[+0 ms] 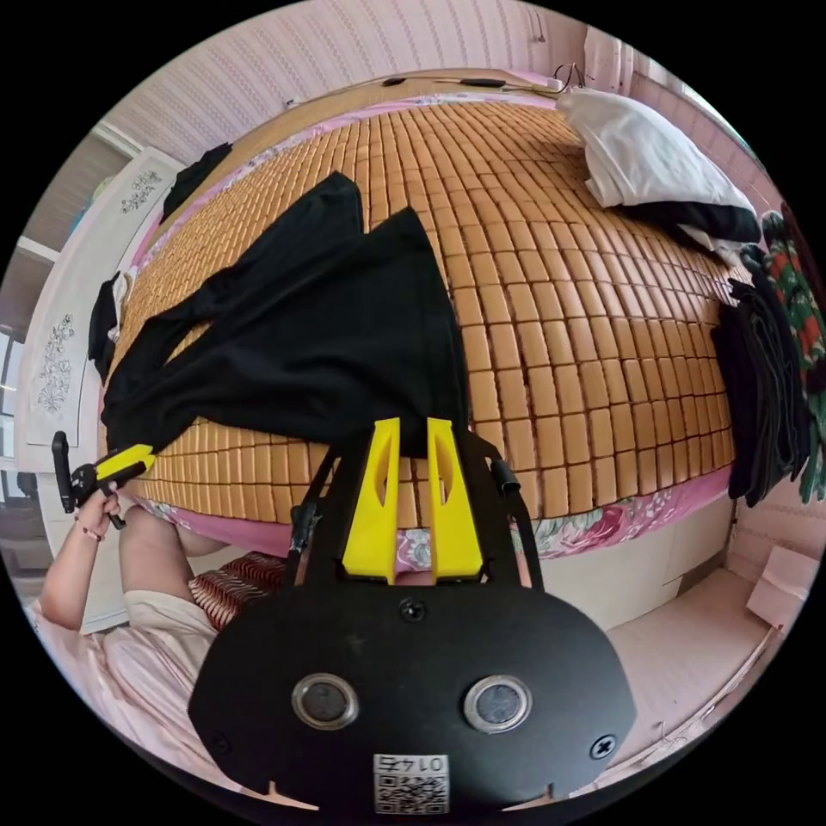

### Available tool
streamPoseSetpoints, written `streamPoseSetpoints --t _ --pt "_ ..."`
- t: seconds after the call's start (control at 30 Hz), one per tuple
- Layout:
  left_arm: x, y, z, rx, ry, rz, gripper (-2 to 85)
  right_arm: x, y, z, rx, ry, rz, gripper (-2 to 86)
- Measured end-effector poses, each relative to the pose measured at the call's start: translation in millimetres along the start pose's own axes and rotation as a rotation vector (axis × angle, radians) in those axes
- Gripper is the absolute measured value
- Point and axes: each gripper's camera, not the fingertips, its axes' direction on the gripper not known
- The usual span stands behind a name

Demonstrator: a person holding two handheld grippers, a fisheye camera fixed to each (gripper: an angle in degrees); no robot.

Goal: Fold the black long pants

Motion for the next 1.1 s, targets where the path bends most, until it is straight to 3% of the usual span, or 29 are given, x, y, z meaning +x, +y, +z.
streamPoseSetpoints --t 0.1,0.37,0.5,0.57,0.67,0.9,1.1 --pt "-3 2 -2 -0.033 0.053 0.027 -0.1 -9 14 -3 -0.028 0.074 -0.060 -0.1" --pt "3 29 -19 -0.118 0.191 0.136 -0.4 -21 55 -20 -0.265 0.093 -0.177 -0.7" --pt "7 39 -54 -0.014 0.120 0.137 3.8 -37 76 -61 -0.076 0.200 -0.262 0.2" --pt "11 40 -70 0.042 0.119 0.157 4.8 -44 77 -85 0.080 0.164 -0.289 2.7" --pt "23 33 -87 0.090 0.087 0.203 5.4 -43 65 -90 0.167 0.068 -0.262 7.2" --pt "77 -1 -94 0.147 0.109 0.361 6.5 -30 41 -78 0.145 -0.018 -0.211 9.9" --pt "131 -33 -86 0.128 0.132 0.491 7.1 -12 72 -98 0.130 -0.133 -0.193 0.6"
